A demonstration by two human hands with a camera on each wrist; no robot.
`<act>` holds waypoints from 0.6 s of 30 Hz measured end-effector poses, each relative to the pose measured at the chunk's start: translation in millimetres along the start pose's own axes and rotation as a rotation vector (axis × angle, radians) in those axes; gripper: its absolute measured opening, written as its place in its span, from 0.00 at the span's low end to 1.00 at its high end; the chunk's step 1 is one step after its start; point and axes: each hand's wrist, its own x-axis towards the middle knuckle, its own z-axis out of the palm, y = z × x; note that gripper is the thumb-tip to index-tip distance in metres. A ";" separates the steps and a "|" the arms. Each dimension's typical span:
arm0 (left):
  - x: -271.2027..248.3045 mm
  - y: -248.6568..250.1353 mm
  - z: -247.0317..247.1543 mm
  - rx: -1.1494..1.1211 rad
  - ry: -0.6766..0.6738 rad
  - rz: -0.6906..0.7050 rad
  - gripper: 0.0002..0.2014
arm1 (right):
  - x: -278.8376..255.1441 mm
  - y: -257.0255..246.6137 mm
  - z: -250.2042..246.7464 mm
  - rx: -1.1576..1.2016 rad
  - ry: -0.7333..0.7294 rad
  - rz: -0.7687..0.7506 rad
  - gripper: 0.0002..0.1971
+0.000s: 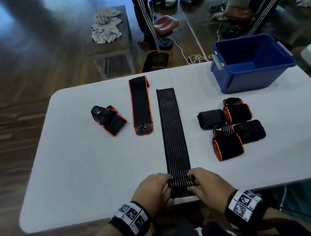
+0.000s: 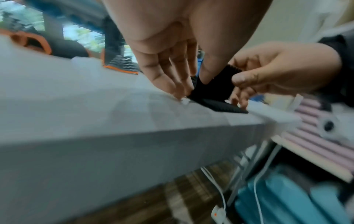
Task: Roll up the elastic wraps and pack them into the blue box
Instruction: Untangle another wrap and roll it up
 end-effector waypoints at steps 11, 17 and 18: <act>15.9 6.6 -0.7 -0.146 0.078 -0.283 0.04 | 39.1 -5.7 -9.1 -0.072 0.047 0.109 0.05; 13.6 7.3 0.1 0.110 0.002 -0.105 0.17 | 34.1 -2.0 -8.7 -0.206 0.041 0.029 0.11; 11.4 7.7 -0.8 0.169 -0.026 -0.068 0.22 | 32.2 -1.5 -9.7 -0.232 0.055 -0.002 0.13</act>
